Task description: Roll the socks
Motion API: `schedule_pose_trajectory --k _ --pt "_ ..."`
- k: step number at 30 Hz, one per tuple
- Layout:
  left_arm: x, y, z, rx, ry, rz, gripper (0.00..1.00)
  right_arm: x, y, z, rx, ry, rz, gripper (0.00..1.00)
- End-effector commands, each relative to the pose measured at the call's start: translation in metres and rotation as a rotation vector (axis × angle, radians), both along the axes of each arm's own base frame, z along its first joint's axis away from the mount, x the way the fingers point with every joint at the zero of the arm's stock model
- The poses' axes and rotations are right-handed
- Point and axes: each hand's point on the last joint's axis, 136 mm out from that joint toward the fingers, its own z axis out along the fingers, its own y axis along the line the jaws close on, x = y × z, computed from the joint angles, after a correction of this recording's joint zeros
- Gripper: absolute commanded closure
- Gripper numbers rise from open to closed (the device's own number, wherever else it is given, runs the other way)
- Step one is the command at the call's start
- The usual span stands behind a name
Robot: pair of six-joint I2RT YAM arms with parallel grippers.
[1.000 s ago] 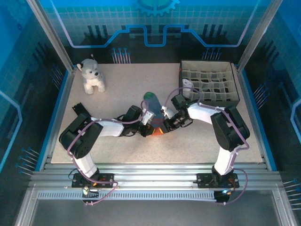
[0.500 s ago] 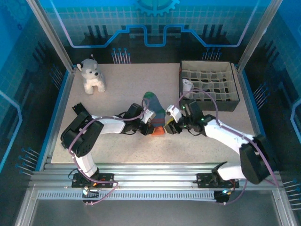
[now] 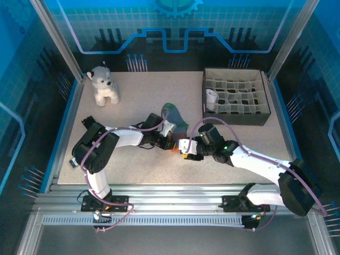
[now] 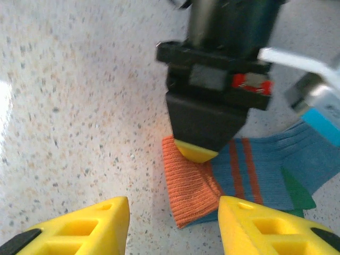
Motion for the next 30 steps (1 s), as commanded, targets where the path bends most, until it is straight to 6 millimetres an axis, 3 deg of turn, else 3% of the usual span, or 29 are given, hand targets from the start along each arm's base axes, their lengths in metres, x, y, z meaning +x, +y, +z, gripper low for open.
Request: schedule_pose_trajectory --k 1,13,30 --pt "-0.017 0.018 -0.026 0.106 0.111 0.005 1.0 0.005 -0.001 -0.016 -0.115 -0.106 0.064 0.52" --pt "-0.018 0.019 -0.025 0.107 0.142 -0.012 1.0 0.03 0.007 -0.055 -0.288 -0.162 0.09 0.5" --pt "-0.02 0.018 -0.025 0.091 0.178 -0.03 1.0 0.047 0.006 -0.075 -0.4 -0.175 0.074 0.49"
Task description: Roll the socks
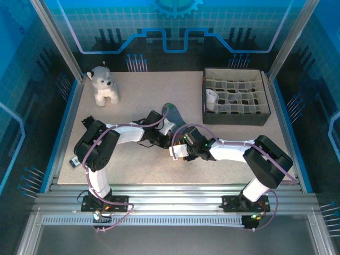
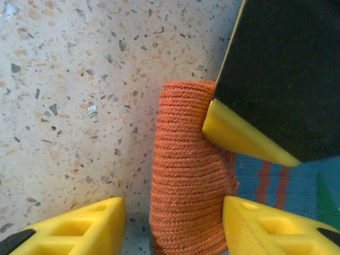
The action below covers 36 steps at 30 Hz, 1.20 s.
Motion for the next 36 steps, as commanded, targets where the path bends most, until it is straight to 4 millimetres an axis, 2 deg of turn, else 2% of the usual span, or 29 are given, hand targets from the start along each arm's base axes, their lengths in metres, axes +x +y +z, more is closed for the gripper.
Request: schedule_pose_trajectory --k 1,5,8,14,17,21,23,24,28,30,36 --pt "-0.019 0.017 -0.025 0.076 0.108 -0.007 1.0 0.005 0.0 -0.005 -0.053 -0.012 0.0 0.49" --pt "-0.019 0.016 -0.022 0.068 0.11 -0.012 1.0 0.004 -0.007 -0.015 -0.096 0.007 -0.012 0.51" --pt "-0.019 0.017 -0.019 0.055 0.117 -0.008 1.0 0.002 -0.009 -0.018 -0.11 0.021 -0.014 0.56" --pt "-0.017 0.018 -0.013 0.032 0.125 -0.002 1.0 -0.001 -0.01 -0.021 -0.105 0.059 -0.037 0.77" --pt "-0.017 0.017 -0.01 0.024 0.132 -0.006 1.0 0.002 -0.012 -0.026 -0.124 0.055 -0.048 0.77" --pt "-0.019 0.016 -0.011 0.016 0.148 -0.01 1.0 0.011 -0.014 -0.031 -0.157 0.027 -0.069 0.67" --pt "-0.019 0.016 -0.011 0.014 0.152 -0.012 1.0 0.01 -0.013 -0.032 -0.162 0.039 -0.067 0.68" --pt "-0.019 0.016 -0.011 0.013 0.151 -0.014 1.0 0.009 -0.013 -0.031 -0.162 0.054 -0.074 0.72" --pt "-0.016 0.018 -0.009 0.013 0.11 -0.012 1.0 -0.006 -0.016 -0.027 -0.164 0.157 -0.102 0.92" --pt "-0.013 0.019 -0.005 -0.006 0.06 -0.007 1.0 -0.012 -0.009 -0.014 -0.127 0.194 -0.081 0.98" --pt "-0.005 0.013 0.02 -0.12 -0.109 -0.01 0.9 -0.044 -0.011 -0.009 -0.121 0.376 -0.044 1.0"
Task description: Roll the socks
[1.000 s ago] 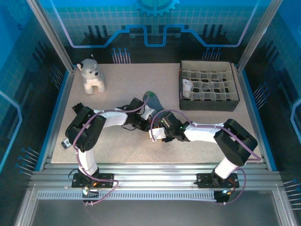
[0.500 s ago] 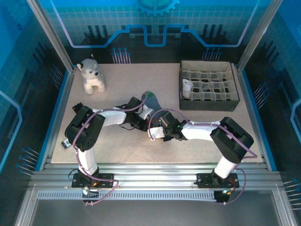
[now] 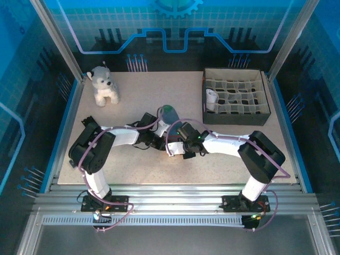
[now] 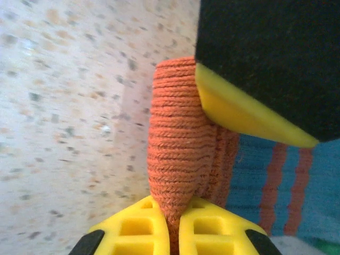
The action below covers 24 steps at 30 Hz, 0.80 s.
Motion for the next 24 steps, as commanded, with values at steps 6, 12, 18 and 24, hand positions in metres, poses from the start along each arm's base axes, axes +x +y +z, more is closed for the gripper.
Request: schedule_pose_trajectory --k 6,12,18,24 --pt "0.007 0.001 0.037 -0.147 -0.276 -0.018 0.85 -0.051 -0.015 -0.002 -0.023 0.333 -0.027 1.0" --pt "0.017 0.015 0.055 -0.196 -0.377 0.051 0.74 -0.056 -0.02 -0.003 -0.026 0.415 -0.054 1.0" --pt "0.006 0.02 0.083 -0.275 -0.595 0.002 0.69 -0.054 -0.02 0.001 0.002 0.433 -0.07 1.0" --pt "-0.006 0.026 0.087 -0.257 -0.716 -0.024 0.66 -0.051 -0.018 0.01 0.053 0.467 -0.085 1.0"
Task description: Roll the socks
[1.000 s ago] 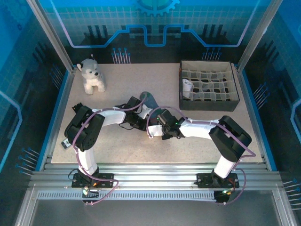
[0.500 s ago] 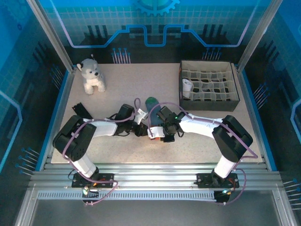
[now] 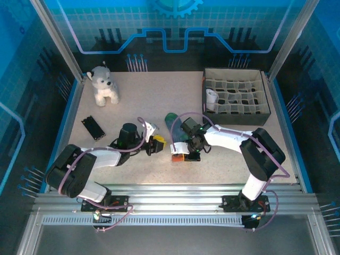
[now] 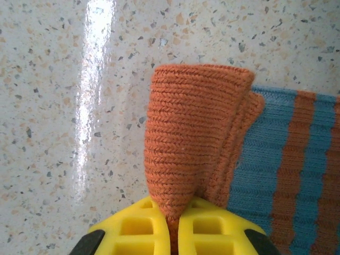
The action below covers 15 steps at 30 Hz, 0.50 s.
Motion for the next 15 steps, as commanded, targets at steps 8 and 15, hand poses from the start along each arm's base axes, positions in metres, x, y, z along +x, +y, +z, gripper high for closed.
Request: schedule_pose_trajectory --k 8,15 --pt "-0.029 -0.034 0.006 0.171 -0.316 -0.126 0.63 -0.011 0.0 0.01 0.053 0.171 -0.044 1.0" --pt "-0.041 -0.043 0.003 0.231 -0.385 -0.198 0.62 -0.012 -0.001 0.012 0.071 0.24 -0.075 1.0"
